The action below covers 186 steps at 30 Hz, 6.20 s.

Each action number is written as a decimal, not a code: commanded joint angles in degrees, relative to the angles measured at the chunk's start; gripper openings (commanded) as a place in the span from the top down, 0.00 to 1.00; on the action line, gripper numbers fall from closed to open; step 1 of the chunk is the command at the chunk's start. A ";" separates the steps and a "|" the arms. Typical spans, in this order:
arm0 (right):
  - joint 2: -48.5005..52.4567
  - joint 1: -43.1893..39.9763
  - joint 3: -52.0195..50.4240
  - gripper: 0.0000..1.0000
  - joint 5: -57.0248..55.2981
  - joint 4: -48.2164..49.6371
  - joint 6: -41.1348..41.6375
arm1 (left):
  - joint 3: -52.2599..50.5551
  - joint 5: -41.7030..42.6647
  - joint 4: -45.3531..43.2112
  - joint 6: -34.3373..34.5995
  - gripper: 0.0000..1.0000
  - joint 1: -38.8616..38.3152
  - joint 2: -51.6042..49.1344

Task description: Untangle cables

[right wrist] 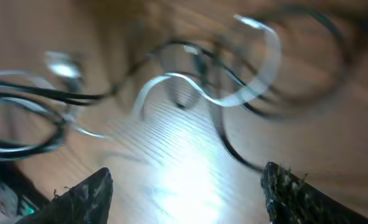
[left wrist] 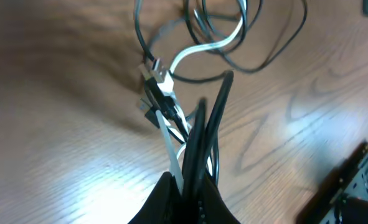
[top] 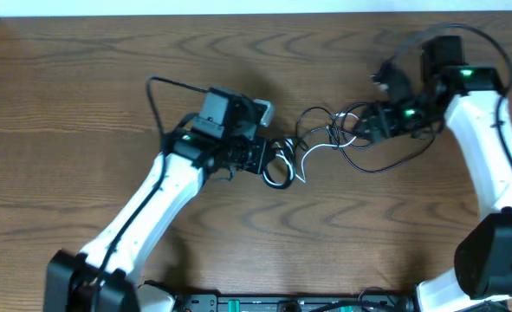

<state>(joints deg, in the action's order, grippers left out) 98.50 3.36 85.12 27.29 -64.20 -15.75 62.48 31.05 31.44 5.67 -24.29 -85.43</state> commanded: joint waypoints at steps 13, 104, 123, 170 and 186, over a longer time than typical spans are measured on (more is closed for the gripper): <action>-0.87 16.04 -7.21 0.28 0.42 14.60 -6.21 | 0.44 10.29 -3.87 -3.78 0.92 1.27 0.81; -2.05 12.35 -13.31 0.40 13.33 27.21 39.34 | 0.35 -2.86 -18.53 28.79 0.92 -5.29 2.51; -2.08 10.71 -13.35 0.99 -29.83 14.84 31.95 | 0.35 -17.75 -7.98 21.00 0.92 7.15 2.71; -2.08 11.93 -13.35 0.99 -20.98 11.87 37.13 | 0.37 0.92 -7.45 22.67 0.93 9.94 8.98; -2.08 16.15 -13.35 0.99 -17.42 12.79 36.26 | 0.35 -0.48 -20.70 22.47 0.43 -7.30 -17.38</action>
<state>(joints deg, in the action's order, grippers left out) 96.49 19.22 71.88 9.15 -51.40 21.26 62.37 31.57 11.64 28.49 -30.76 -100.92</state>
